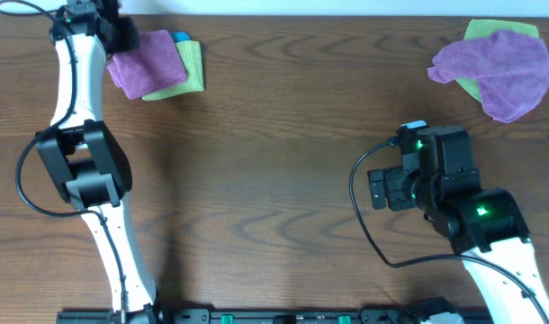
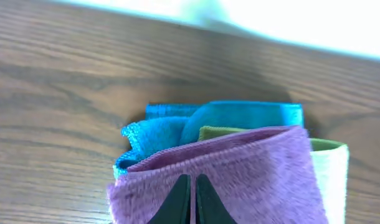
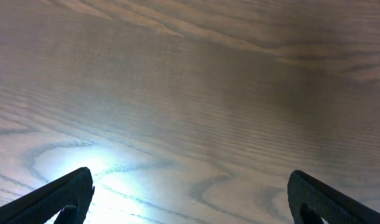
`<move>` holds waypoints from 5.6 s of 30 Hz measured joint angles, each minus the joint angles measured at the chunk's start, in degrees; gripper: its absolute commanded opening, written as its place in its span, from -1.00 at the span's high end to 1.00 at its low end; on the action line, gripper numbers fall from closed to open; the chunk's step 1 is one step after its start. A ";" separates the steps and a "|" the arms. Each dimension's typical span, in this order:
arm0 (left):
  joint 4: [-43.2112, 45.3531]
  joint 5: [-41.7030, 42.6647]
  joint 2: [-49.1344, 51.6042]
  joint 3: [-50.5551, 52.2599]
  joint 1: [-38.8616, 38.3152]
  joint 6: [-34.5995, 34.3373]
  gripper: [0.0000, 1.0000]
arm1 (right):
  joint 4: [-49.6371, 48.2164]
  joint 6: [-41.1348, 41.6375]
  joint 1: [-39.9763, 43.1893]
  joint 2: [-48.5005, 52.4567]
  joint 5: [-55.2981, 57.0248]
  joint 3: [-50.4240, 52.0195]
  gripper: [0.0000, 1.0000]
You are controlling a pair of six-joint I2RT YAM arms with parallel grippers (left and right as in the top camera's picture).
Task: Fold the cloth
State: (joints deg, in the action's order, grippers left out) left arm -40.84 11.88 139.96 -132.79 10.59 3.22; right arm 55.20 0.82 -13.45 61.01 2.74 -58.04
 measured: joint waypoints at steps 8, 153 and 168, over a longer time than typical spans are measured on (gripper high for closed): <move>-9.46 3.21 -0.02 -7.50 -1.79 -0.61 0.60 | -0.13 0.00 -0.02 0.02 1.88 0.00 -0.98; 1.40 -17.70 -138.55 97.50 -18.47 10.43 -0.90 | 20.85 -3.93 0.00 -33.99 10.80 -7.56 -0.99; 4.42 -12.22 -139.16 104.54 -2.73 10.08 -0.90 | 20.85 -3.93 0.00 -33.99 10.80 -7.56 -0.99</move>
State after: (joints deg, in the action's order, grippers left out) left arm -36.42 -0.34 0.80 -28.25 7.86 13.30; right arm 76.05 -3.11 -13.45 27.03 13.54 -65.60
